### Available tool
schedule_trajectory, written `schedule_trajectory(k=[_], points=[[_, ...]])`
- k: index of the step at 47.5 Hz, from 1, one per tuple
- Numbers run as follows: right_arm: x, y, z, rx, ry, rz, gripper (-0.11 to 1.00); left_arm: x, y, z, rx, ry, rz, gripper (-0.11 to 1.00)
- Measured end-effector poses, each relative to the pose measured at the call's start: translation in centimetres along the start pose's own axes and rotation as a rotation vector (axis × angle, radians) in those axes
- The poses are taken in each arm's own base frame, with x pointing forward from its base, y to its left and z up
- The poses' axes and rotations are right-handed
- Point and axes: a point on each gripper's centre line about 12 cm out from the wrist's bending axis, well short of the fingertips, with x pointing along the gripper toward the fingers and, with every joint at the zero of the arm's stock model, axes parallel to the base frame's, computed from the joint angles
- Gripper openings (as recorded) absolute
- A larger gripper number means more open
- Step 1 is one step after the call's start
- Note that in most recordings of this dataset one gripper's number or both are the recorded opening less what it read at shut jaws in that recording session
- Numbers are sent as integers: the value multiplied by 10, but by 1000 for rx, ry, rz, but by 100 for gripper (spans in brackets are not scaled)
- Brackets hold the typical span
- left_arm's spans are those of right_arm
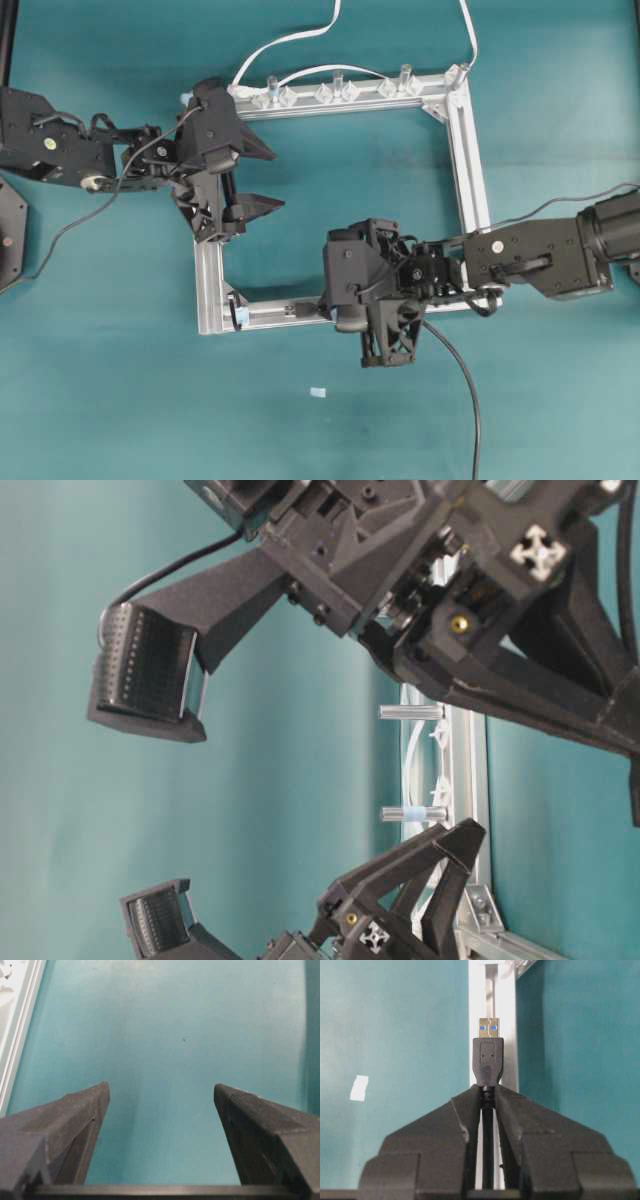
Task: Insert the wire through the string loop located on the left side.
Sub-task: 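Move the held plug left toward the black zip-tie loop on the frame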
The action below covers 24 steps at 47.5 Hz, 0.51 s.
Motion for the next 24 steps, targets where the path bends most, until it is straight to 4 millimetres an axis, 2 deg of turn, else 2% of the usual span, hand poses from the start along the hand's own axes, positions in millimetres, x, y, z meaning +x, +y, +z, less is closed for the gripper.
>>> schedule_trajectory(k=[24], points=[[0,-1,2,0,-14,-1,14,0,0,1,0,-2,0,85]])
